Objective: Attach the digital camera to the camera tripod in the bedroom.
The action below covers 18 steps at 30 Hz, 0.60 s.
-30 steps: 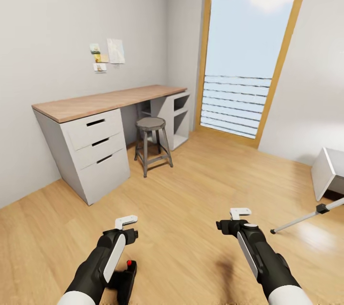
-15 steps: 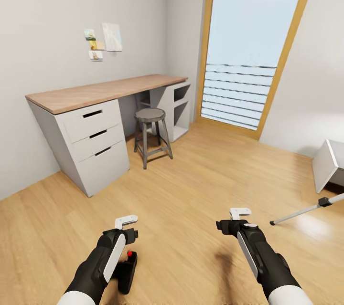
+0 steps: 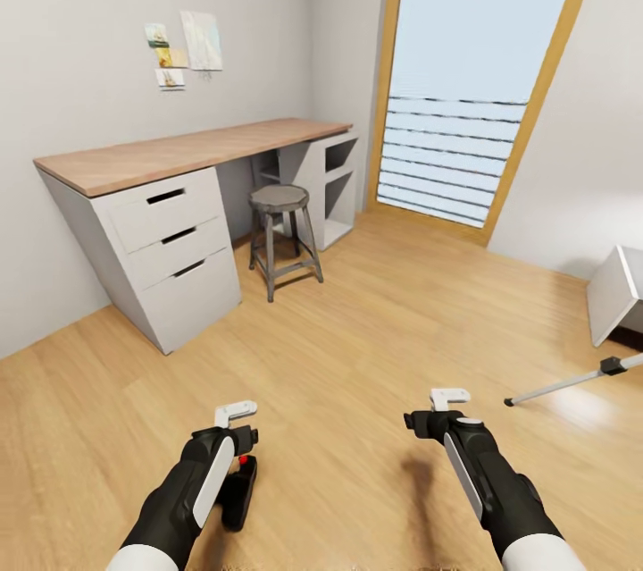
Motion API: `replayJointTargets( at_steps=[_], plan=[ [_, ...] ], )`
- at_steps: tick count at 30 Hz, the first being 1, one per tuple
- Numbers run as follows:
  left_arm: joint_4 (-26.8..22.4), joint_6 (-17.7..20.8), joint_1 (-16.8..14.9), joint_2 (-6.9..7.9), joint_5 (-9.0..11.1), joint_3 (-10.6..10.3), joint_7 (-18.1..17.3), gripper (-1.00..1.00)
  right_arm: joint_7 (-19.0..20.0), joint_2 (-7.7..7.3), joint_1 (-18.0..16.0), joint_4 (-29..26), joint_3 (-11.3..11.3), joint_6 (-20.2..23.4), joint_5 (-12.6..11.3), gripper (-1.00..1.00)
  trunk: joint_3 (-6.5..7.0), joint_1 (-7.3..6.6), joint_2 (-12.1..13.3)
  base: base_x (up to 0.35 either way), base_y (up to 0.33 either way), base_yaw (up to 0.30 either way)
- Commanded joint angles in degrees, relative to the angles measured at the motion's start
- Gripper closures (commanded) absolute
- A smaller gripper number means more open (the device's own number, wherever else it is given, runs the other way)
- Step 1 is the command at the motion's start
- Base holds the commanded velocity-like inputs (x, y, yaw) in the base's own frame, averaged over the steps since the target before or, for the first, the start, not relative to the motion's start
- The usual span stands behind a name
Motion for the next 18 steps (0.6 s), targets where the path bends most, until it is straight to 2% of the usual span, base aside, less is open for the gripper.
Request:
replayJointTargets(
  at_steps=[1,9,18],
  plan=[
    [-0.11,0.15,-0.02,0.01,0.61,-0.04,0.46,-1.00,0.02,0.00,-0.02,-0.11,-0.01,0.31,0.06,-1.00,-0.28,0.01,-0.04,0.000,0.000,0.000],
    [-0.24,0.15,-0.02,0.04,0.64,-0.04,0.43,-1.00,0.00,-0.01,-0.02,-0.19,0.00,0.43,0.02,-1.00,-2.05,0.22,-0.15,0.000,0.000,0.000],
    [-0.26,0.15,-0.02,0.05,0.64,0.03,0.48,-1.00,0.00,-0.01,-0.02,-0.13,0.07,0.38,-0.07,-1.00,-2.05,0.22,-0.15,0.000,0.000,0.000]
  ],
)
